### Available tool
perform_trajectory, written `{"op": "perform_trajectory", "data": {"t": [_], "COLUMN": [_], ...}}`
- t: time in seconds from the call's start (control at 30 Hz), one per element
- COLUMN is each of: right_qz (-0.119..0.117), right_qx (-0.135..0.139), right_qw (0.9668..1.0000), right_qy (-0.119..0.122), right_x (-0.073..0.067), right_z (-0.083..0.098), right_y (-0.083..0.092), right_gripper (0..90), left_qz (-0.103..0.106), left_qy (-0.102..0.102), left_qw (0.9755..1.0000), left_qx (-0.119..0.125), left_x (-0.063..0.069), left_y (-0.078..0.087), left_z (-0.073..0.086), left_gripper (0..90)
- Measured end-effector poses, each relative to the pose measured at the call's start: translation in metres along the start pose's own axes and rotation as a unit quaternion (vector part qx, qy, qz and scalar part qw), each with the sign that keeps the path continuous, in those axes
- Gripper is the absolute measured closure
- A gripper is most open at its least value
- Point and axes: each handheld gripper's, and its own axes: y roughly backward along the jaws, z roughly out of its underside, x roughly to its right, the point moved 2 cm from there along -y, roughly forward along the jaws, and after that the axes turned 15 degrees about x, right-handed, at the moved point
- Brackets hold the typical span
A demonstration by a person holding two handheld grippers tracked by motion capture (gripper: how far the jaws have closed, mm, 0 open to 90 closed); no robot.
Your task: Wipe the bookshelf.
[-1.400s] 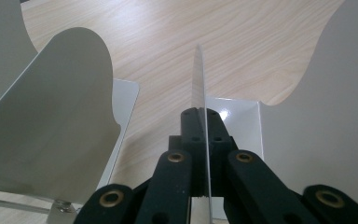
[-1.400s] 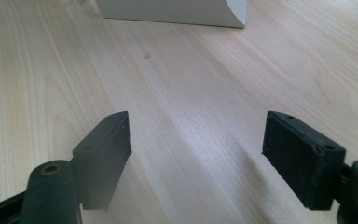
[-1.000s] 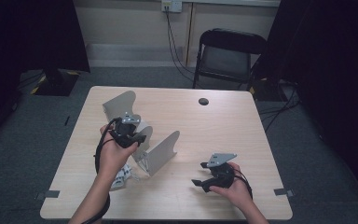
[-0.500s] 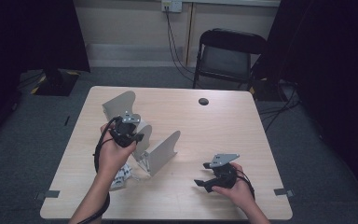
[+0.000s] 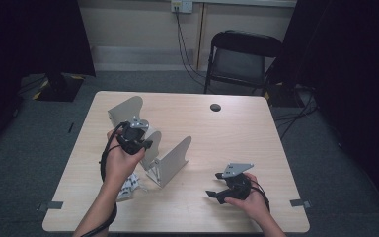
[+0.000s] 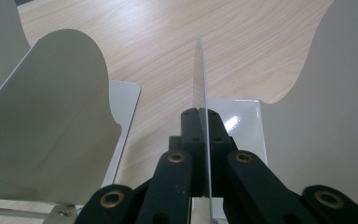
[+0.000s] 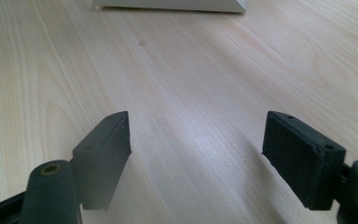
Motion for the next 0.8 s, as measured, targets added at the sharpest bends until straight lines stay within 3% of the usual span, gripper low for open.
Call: {"op": "perform_trajectory", "data": {"t": [0.47, 0.8], "right_qz": [-0.001, -0.003], "right_qx": [-0.001, -0.002], "right_qw": [1.0000, 1.0000], "right_qy": [0.002, 0.002], "right_x": [-0.001, -0.001], "right_z": [-0.001, 0.000], "right_y": [-0.001, -0.002], "right_gripper": [22.7, 22.7], "left_qz": [-0.004, 0.008], "left_qy": [-0.014, -0.020], "left_qw": [0.9999, 0.9998], "left_qx": [-0.008, -0.004], "left_x": [0.005, 0.011], "left_y": [-0.001, -0.002], "left_z": [-0.007, -0.014], "left_gripper": [90.0, 90.0]}}
